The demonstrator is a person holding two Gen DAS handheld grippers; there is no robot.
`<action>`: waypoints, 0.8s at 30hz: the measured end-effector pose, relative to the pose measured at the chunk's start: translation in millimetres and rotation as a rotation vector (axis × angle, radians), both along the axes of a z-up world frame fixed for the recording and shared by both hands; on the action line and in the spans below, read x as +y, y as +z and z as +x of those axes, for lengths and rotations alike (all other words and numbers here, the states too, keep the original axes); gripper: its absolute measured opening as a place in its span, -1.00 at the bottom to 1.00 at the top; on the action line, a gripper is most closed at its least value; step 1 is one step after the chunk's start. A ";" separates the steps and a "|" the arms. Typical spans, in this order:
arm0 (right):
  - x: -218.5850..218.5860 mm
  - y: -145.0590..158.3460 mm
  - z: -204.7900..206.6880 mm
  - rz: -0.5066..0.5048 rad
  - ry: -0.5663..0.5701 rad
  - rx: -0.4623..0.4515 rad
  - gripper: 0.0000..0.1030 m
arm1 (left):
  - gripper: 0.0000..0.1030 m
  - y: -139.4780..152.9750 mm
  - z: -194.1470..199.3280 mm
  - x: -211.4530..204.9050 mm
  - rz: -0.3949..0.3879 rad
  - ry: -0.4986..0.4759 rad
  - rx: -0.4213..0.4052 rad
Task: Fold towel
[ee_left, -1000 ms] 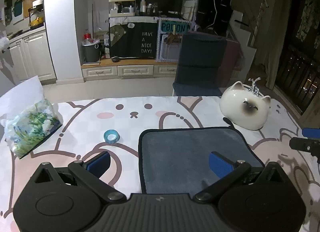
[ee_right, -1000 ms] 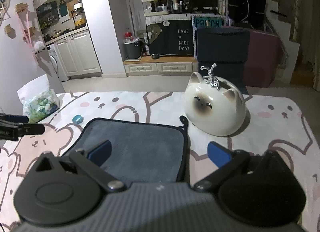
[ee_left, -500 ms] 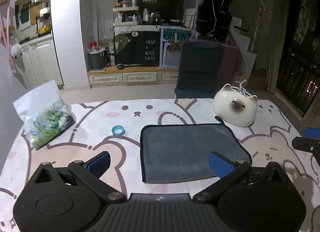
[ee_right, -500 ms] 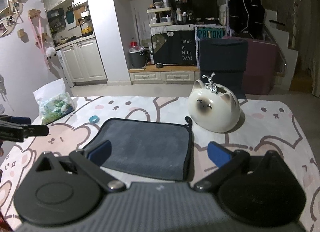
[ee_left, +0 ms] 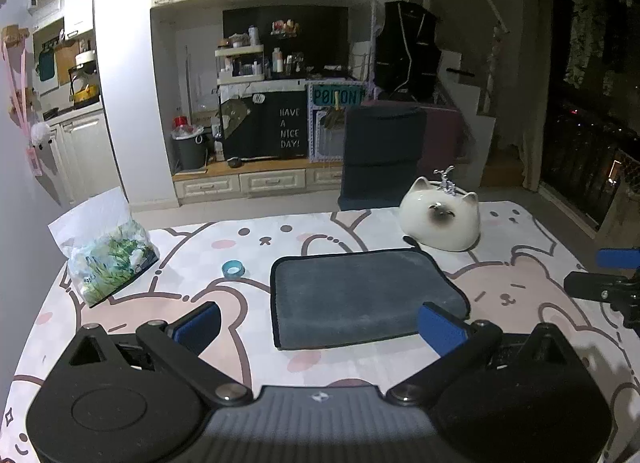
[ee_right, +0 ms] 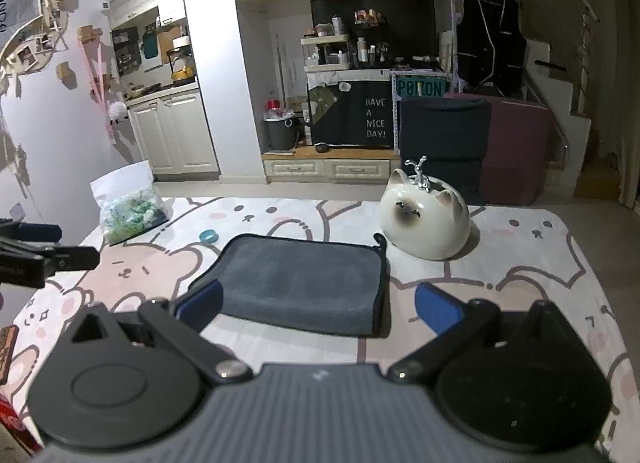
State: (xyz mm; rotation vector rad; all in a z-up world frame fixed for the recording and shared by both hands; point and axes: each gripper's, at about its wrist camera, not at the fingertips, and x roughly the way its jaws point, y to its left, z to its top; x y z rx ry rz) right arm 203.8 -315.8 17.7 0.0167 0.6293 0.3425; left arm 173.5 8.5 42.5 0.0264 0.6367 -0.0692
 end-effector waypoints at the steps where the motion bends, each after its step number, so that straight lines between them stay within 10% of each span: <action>1: -1.0 -0.3 -4.2 0.004 0.001 0.000 1.00 | 1.00 0.9 -4.1 -1.3 0.001 -0.001 -0.004; 24: -9.7 1.3 -87.2 -0.003 0.007 -0.020 1.00 | 1.00 -10.0 -98.5 -15.8 -0.025 -0.049 -0.033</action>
